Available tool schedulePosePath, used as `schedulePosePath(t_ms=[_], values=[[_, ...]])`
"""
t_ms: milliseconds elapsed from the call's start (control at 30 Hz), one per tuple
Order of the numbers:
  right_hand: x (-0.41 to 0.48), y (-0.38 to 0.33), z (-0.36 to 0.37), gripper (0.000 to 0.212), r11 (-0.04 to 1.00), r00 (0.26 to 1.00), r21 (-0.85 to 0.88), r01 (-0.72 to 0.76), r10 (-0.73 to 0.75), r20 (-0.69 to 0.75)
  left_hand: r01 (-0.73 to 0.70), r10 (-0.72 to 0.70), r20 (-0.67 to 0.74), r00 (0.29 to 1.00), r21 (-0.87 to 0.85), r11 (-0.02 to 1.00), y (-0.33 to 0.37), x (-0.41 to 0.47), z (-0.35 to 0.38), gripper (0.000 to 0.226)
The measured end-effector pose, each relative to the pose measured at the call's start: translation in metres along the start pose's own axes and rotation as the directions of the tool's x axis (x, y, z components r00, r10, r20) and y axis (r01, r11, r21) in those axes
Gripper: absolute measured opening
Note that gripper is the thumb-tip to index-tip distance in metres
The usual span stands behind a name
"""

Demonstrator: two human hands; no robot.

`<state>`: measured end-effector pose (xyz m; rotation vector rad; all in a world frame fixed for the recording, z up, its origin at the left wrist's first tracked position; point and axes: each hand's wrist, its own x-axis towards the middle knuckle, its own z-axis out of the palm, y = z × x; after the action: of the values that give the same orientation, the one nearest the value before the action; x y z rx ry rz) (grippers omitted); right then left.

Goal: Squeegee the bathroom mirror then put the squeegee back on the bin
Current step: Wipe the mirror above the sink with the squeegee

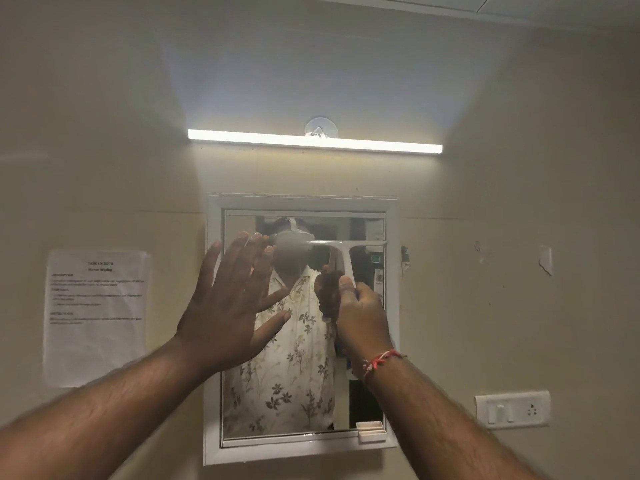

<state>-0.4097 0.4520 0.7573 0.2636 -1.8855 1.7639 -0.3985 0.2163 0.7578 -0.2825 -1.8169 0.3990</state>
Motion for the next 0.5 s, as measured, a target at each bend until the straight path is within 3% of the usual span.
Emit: schedulePosePath(t_ms=[100, 267, 500], values=[[-0.011, 0.013, -0.001, 0.041, 1.000, 1.000, 0.009, -0.021, 0.021, 0.002, 0.002, -0.002, 0.009, 1.000, -0.003, 1.000, 0.004, 0.000, 0.000, 0.105], [-0.029, 0.027, -0.006, 0.025, 0.996, 0.995, 0.003, -0.092, 0.092, 0.041, 0.005, -0.004, 0.020, 1.000, -0.025, 1.000, 0.015, -0.003, 0.004, 0.104], [-0.054, 0.054, -0.008, 0.031, 0.996, 0.996, -0.029, -0.083, 0.083, 0.016, -0.011, 0.013, 0.053, 0.999, -0.048, 0.999, 0.028, -0.013, 0.008, 0.106]])
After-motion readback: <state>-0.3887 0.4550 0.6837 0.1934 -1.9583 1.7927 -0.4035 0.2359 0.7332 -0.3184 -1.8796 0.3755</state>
